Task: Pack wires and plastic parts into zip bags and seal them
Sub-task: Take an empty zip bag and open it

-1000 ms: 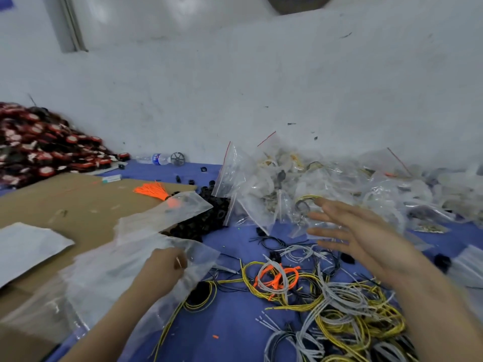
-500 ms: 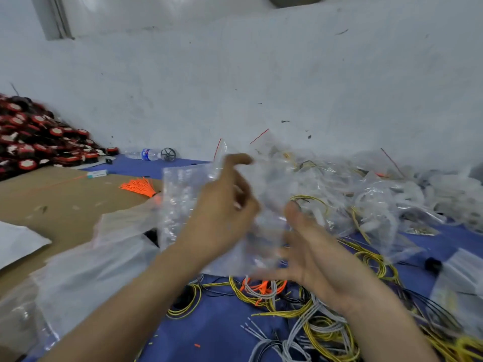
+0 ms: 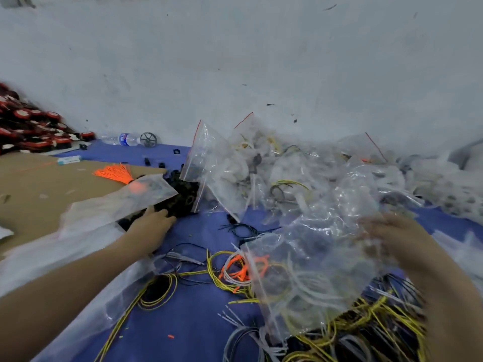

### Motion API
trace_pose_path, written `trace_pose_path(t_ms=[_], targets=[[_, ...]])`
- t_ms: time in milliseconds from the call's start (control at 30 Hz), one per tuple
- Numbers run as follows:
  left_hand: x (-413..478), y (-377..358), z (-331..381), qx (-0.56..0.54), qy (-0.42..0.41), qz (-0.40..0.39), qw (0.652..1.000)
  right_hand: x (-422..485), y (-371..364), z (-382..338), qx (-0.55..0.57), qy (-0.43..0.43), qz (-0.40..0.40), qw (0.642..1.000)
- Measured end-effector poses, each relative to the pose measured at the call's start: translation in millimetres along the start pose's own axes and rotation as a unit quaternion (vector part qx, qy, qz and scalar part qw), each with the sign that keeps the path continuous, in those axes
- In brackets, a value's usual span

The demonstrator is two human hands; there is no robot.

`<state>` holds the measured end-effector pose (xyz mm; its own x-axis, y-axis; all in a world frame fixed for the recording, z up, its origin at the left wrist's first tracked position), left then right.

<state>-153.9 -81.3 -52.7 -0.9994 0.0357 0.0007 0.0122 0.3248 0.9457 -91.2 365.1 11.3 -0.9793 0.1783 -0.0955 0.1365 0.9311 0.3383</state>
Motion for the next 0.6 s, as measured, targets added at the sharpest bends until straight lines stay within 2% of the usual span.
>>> trace_pose_path(t_ms=[133,200,233,300,367,433,500,567,600], targets=[[0.8,18.8,-8.5,-0.15,-0.02,0.053,0.987,6.3,4.1,2.7,0.012,0.0,0.009,1.0],[-1.0,16.7,-15.7,-0.134,-0.005,0.021,0.991,9.4,2.7,3.2,-0.003,-0.01,0.004,1.0],[-3.2,15.0,-18.3,-0.123,0.012,0.003,0.992,10.5,0.9,4.4,-0.033,-0.016,-0.002,0.999],[-7.7,13.1,-18.3,-0.13,0.036,-0.005,0.991,14.8,2.6,5.4,-0.197,-0.018,0.016,0.98],[-16.3,24.4,-14.7,-0.168,0.08,0.043,0.982,12.5,6.9,-5.3,-0.324,0.01,0.063,0.944],[-24.8,46.2,-6.4,-0.217,0.106,0.116,0.964,4.1,5.5,-25.0,-0.358,0.058,0.113,0.925],[-32.3,69.6,12.6,-0.319,0.083,0.144,0.933,-11.7,-9.0,-47.6,-0.352,0.093,0.113,0.925],[-42.8,86.9,39.9,-0.493,0.056,0.13,0.859,-29.9,-51.3,-54.6,-0.341,0.097,-0.032,0.934],[-49.5,90.7,56.8,-0.575,0.05,0.105,0.81,-42.2,-78.9,-50.8,-0.356,0.086,-0.125,0.922]])
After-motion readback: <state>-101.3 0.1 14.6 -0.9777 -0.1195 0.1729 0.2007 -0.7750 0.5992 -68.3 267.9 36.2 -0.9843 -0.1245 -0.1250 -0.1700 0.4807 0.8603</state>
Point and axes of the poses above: each hand's wrist, its own x-axis towards the middle knuckle, its own y-axis out of the back of the hand, z = x × y, the point moved 7 cm from there along x, towards the middle knuckle, and after that the axes turned 10 degrees about -x, right-handed, at the moved point
